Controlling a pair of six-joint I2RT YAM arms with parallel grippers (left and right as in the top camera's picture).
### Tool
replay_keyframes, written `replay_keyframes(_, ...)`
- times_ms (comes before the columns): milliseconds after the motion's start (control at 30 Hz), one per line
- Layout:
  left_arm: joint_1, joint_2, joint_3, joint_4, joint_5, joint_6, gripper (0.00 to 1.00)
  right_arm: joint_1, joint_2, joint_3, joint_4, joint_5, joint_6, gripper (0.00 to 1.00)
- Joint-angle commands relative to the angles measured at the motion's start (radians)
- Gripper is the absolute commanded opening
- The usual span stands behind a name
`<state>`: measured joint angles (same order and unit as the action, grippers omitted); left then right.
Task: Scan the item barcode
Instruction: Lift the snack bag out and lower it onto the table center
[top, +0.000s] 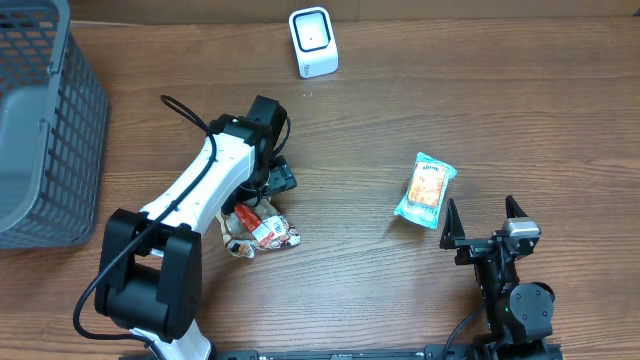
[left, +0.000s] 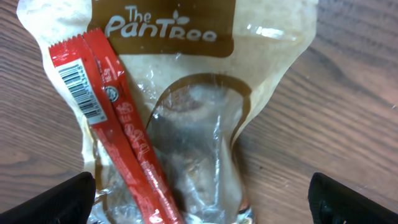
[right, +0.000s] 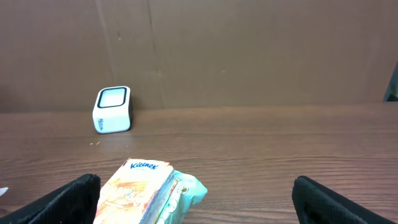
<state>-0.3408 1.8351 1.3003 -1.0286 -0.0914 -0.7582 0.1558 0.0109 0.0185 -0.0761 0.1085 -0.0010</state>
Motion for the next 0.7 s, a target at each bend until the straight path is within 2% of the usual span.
replay_keyframes(0,-0.008,-0.002,-0.013,-0.02,-0.016,0.07,1.0,-0.004,-0.008,-0.011,0.003,0.002,-0.007,1.0)
replay_keyframes(167,-0.008,-0.002,-0.06,-0.027,-0.018,0.158,1.0,-0.004,-0.008,-0.011,0.003,0.002,-0.007,1.0)
replay_keyframes(367,-0.008,-0.002,-0.127,0.004,-0.071,0.192,1.0,-0.004,-0.008,-0.011,0.003,0.002,-0.007,1.0)
replay_keyframes(600,-0.008,-0.002,-0.135,0.059,-0.073,0.506,1.0,-0.004,-0.008,-0.011,0.003,0.002,-0.007,1.0)
replay_keyframes(667,-0.008,-0.002,-0.135,0.066,-0.073,0.527,1.0,-0.004,-0.008,-0.011,0.003,0.002,-0.007,1.0)
